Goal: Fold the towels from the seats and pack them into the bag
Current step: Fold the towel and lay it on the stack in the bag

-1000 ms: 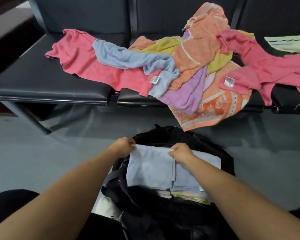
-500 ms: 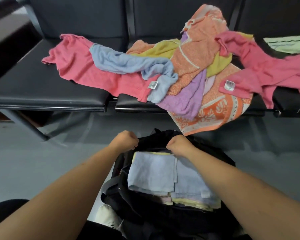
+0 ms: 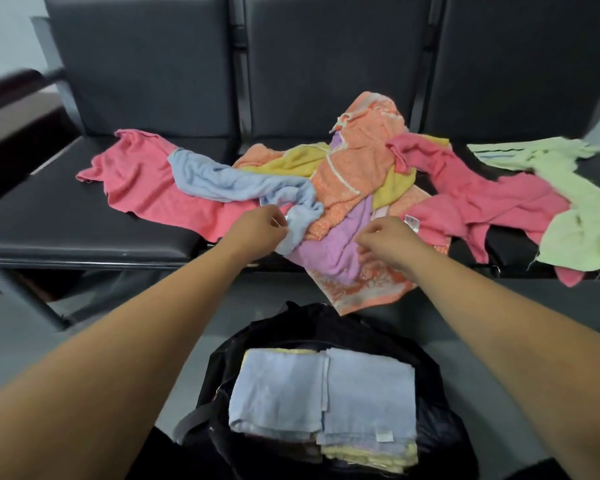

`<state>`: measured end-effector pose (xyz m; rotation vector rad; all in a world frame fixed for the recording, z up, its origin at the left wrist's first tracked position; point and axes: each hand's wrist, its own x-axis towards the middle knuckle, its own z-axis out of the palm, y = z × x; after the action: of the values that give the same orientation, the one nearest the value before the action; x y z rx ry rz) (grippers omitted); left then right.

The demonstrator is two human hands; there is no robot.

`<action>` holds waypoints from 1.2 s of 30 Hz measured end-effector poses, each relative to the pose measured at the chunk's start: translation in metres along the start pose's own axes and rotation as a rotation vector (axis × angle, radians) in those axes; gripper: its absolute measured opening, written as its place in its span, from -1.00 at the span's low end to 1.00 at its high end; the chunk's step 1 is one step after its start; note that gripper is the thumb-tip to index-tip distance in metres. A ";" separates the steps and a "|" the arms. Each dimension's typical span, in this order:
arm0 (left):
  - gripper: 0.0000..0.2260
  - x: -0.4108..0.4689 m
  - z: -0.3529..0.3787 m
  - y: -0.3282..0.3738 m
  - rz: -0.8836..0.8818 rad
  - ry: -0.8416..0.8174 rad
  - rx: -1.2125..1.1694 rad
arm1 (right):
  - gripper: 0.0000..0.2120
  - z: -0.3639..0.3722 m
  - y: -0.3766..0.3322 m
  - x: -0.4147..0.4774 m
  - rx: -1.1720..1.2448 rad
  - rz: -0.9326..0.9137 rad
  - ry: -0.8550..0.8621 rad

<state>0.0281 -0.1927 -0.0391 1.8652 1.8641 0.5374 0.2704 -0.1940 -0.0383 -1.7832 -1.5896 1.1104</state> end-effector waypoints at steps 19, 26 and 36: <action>-0.69 0.015 -0.035 -0.035 0.077 0.118 -0.467 | -0.60 0.046 -0.058 0.038 0.546 0.132 -0.230; -0.61 -0.030 -0.044 -0.012 0.115 -0.242 -0.720 | -0.55 0.068 -0.076 0.017 0.868 0.229 -0.510; -0.30 -0.043 -0.046 -0.041 -0.625 -0.069 -1.159 | -0.68 0.050 -0.087 -0.020 1.081 0.021 -0.542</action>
<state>-0.0325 -0.2341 -0.0224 0.5148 1.4213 0.9915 0.1803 -0.2039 0.0094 -0.7975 -0.8417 2.0417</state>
